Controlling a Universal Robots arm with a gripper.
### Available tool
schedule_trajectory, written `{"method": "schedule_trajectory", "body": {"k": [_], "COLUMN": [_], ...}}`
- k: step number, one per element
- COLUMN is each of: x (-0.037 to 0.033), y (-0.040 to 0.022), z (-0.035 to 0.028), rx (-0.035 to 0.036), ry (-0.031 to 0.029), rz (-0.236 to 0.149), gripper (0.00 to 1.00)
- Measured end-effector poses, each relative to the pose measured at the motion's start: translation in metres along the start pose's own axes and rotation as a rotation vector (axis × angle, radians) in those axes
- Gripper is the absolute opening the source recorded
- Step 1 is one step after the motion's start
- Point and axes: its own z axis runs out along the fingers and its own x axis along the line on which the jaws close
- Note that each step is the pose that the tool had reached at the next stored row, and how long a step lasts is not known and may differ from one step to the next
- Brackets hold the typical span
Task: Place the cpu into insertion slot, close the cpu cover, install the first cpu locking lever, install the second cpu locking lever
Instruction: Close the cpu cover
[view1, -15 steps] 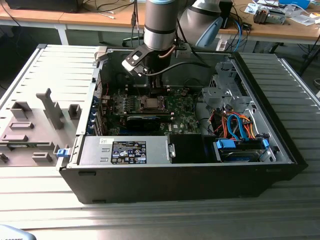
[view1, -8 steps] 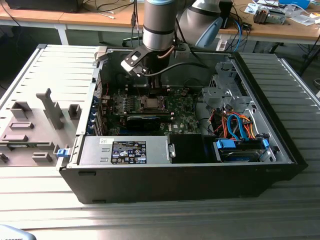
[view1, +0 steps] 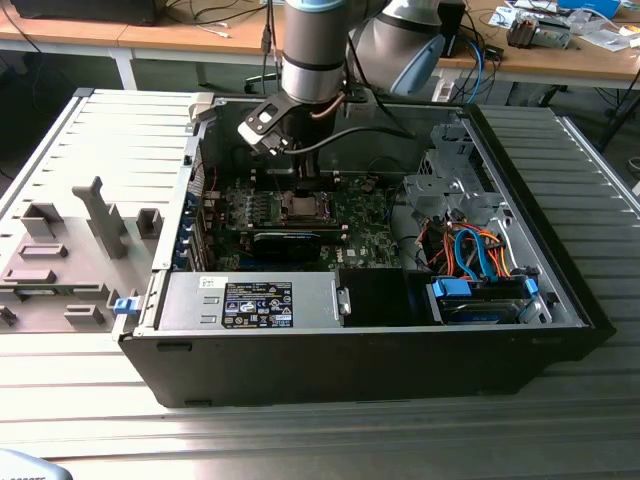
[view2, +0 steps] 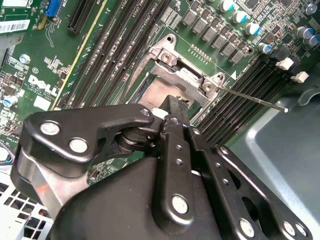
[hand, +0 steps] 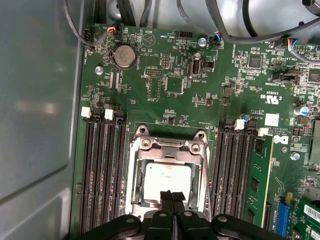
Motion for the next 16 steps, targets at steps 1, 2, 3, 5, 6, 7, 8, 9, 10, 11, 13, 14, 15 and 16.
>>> {"method": "schedule_trajectory", "body": {"k": [1,2,3,5,6,7,8,9,10,11,13,14,15,16], "x": [0.0000,0.0001,0.0001,0.0007,0.0009,0.0009,0.0010,0.0010,0.0010,0.0011,0.0012,0.0012,0.0012,0.0013], "y": [-0.0003,-0.0005,-0.0013,-0.0067,-0.0082,-0.0085,-0.0088,-0.0091,-0.0095,-0.0100,-0.0107,-0.0111,-0.0115,-0.0119], "z": [0.0002,0.0003,0.0009,0.0038,0.0047,0.0049,0.0051,0.0054,0.0057,0.0061,0.0067,0.0070,0.0073,0.0076], "rx": [0.0000,0.0000,0.0000,0.0000,0.0000,0.0000,0.0000,0.0000,0.0000,0.0000,0.0000,0.0000,0.0000,0.0000], "ry": [0.0000,0.0000,0.0000,0.0000,0.0001,0.0000,0.0001,0.0000,0.0000,0.0000,0.0000,0.0000,0.0000,0.0000], "rz": [0.000,0.000,0.000,0.000,0.000,0.000,0.000,0.000,0.000,0.000,0.000,0.000,0.000,0.000], "gripper": [0.11,0.11,0.11,0.11,0.11,0.11,0.11,0.11,0.11,0.11,0.11,0.11,0.11,0.11]}}
